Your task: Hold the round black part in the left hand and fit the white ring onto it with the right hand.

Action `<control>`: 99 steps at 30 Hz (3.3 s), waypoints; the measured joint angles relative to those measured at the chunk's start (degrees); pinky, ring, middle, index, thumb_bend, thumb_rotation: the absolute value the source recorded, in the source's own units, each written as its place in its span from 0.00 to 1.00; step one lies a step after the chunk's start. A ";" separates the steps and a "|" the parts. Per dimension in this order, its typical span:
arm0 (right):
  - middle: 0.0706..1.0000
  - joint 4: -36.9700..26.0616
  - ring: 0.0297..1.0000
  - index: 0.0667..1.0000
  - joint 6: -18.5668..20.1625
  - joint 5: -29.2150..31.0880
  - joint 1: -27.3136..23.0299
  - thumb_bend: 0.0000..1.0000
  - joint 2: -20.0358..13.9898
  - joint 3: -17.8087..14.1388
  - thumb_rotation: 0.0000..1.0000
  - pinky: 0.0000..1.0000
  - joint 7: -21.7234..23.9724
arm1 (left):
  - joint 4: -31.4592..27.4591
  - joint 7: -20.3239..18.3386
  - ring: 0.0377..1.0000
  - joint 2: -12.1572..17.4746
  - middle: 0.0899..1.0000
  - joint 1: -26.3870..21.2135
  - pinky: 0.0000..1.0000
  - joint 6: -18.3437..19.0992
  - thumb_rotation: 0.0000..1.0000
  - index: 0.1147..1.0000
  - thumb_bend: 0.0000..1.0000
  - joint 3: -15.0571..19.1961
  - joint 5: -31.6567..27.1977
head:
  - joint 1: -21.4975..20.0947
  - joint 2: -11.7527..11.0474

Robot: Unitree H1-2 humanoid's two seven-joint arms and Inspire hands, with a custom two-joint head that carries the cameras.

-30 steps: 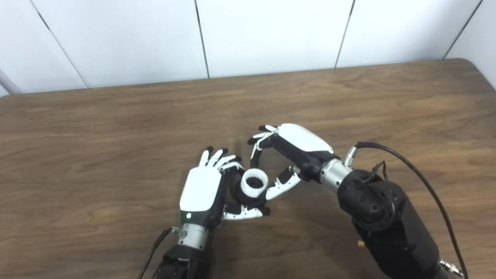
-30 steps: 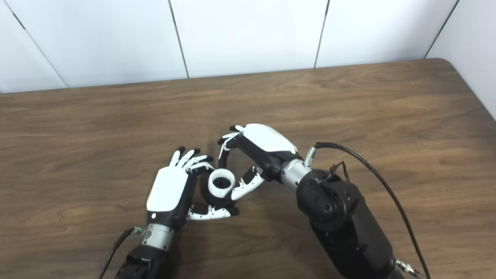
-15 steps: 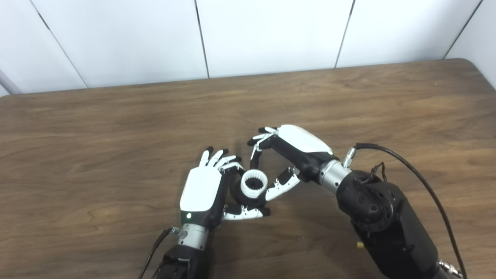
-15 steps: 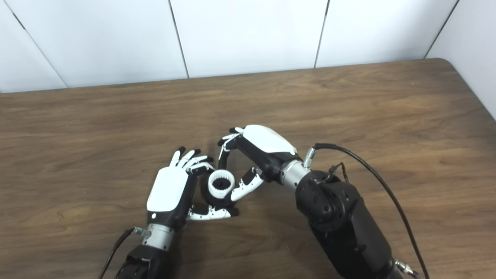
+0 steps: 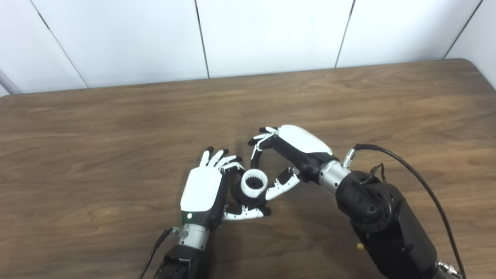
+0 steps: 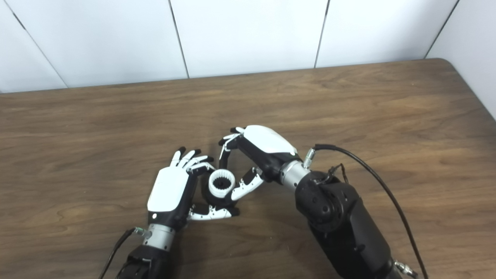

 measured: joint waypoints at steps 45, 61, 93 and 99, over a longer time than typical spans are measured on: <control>0.88 1.11 0.96 0.66 -0.53 -1.99 1.28 1.00 -0.32 0.89 0.27 1.00 0.31 | -0.14 0.20 0.90 -0.31 0.76 0.20 1.00 0.19 0.05 0.41 0.52 -0.40 0.18 | -0.09 0.70; 0.89 0.69 0.96 0.70 -0.51 -2.38 1.28 1.00 -1.82 -0.84 0.25 1.00 1.28 | -0.15 0.20 0.90 -0.30 0.76 0.21 1.00 0.16 0.05 0.41 0.52 -0.31 0.13 | -0.53 0.70; 0.88 -0.29 0.95 0.70 -0.04 -2.13 1.86 1.00 -2.00 -4.28 0.30 1.00 1.54 | -1.10 -3.14 0.96 0.31 0.89 0.71 1.00 2.17 0.33 0.90 1.00 0.51 -0.32 | 0.53 -0.53; 0.88 1.31 0.94 0.70 -0.51 -2.13 1.83 1.00 -1.53 -4.27 0.31 1.00 -0.45 | -2.61 -4.70 0.97 1.63 0.92 1.44 1.00 2.26 0.35 0.99 1.00 0.99 -0.86 | 1.32 -1.23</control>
